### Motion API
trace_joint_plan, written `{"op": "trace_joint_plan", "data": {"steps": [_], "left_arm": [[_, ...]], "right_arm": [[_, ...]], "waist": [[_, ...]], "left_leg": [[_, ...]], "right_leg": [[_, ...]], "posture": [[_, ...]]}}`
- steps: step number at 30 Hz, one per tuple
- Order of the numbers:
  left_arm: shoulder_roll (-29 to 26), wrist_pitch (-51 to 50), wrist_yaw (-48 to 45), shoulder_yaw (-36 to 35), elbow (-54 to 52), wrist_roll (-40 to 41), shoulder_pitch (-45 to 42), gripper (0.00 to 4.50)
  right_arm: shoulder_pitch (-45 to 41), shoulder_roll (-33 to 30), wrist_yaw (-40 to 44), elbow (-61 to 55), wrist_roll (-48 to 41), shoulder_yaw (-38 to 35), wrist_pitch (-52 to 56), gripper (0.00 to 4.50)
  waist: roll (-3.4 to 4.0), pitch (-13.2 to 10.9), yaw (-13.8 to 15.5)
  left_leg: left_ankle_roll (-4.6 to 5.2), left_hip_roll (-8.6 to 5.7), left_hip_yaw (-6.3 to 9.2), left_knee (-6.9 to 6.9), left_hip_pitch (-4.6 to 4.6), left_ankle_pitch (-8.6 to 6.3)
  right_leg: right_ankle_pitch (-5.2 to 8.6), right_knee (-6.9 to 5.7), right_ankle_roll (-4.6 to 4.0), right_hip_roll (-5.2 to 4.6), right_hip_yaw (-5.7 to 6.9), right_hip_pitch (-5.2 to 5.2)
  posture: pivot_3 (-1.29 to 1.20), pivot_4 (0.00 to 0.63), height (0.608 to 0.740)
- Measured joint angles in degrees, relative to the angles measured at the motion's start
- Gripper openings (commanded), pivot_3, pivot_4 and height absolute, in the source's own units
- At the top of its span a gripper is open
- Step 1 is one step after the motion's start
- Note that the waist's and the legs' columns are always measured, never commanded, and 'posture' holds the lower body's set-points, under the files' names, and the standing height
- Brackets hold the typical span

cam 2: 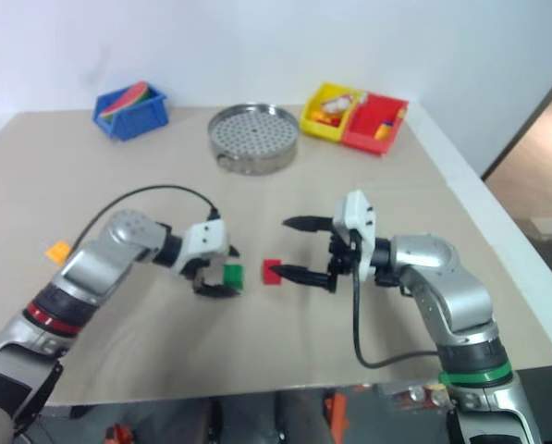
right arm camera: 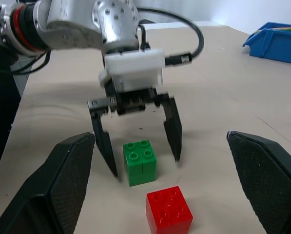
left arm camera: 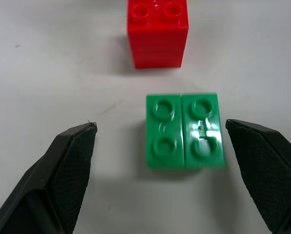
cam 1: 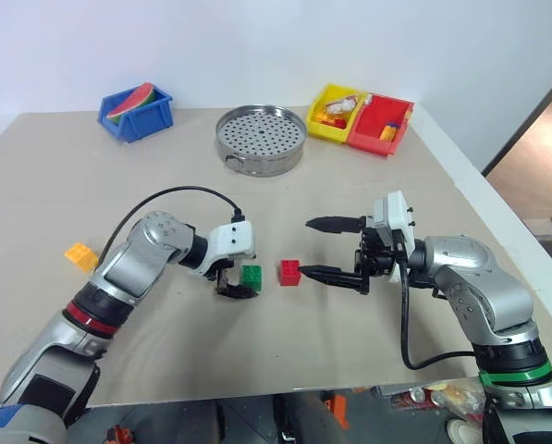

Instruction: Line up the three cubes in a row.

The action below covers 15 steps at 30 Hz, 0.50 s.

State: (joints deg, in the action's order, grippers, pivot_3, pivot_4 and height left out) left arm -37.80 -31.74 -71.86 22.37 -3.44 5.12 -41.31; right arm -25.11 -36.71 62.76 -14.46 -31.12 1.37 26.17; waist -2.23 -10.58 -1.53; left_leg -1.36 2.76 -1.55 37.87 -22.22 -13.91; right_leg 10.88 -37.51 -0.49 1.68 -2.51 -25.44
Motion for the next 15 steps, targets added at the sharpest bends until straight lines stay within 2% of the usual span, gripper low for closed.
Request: {"op": "trace_joint_plan", "data": {"steps": [3, 7, 10, 13, 15], "left_arm": [[-4.35, -5.39, -2.32, -3.65, -5.09, 4.64, 0.07, 4.46], [-5.91, -16.07, -1.06, -11.30, -9.07, 12.19, -0.17, 4.46], [-3.32, -20.70, 7.63, -19.56, -8.77, 14.14, -0.67, 4.46], [0.87, -17.97, 20.89, -27.31, -7.79, 11.49, 0.46, 4.46], [3.59, -17.05, 30.11, -32.90, -9.07, 9.74, 4.42, 4.46]], "right_arm": [[-0.13, -0.34, 0.69, 0.29, 0.03, 0.12, -0.01, 4.50], [-0.49, -0.50, 1.20, 1.15, 0.30, 0.22, -0.20, 4.50], [-1.37, -0.51, 1.96, 2.08, 0.47, 0.46, -0.46, 4.50], [-3.20, -0.30, 2.17, 3.09, 0.69, 0.71, -1.02, 4.50], [-4.22, 0.37, 2.46, 4.48, 0.99, 0.93, -1.82, 4.50]], "waist": [[0.00, 0.00, -0.07], [0.00, 0.00, -0.20], [0.00, 0.00, -0.30], [0.00, 0.00, -0.37], [0.00, 0.00, -0.84]], "left_leg": [[0.00, 0.00, 0.00, -0.01, 0.00, 0.00], [0.00, -0.01, -0.01, 0.02, -0.01, 0.00], [0.00, -0.02, 0.00, 0.06, 0.01, 0.00], [0.00, 0.00, -0.02, 0.07, 0.06, 0.00], [0.00, 0.01, -0.04, 0.03, 0.08, 0.00]], "right_leg": [[0.01, 0.00, 0.00, 0.00, 0.01, 0.00], [0.01, 0.01, 0.01, -0.01, 0.03, 0.01], [-0.01, 0.00, 0.04, -0.01, 0.02, 0.03], [-0.04, -0.01, 0.07, 0.01, -0.03, 0.06], [-0.03, 0.00, 0.06, 0.00, -0.09, 0.06]], "posture": [[0.00, 0.150, 0.740], [0.00, 0.150, 0.740], [0.00, 0.150, 0.740], [0.00, 0.150, 0.740], [0.00, 0.150, 0.740]]}}
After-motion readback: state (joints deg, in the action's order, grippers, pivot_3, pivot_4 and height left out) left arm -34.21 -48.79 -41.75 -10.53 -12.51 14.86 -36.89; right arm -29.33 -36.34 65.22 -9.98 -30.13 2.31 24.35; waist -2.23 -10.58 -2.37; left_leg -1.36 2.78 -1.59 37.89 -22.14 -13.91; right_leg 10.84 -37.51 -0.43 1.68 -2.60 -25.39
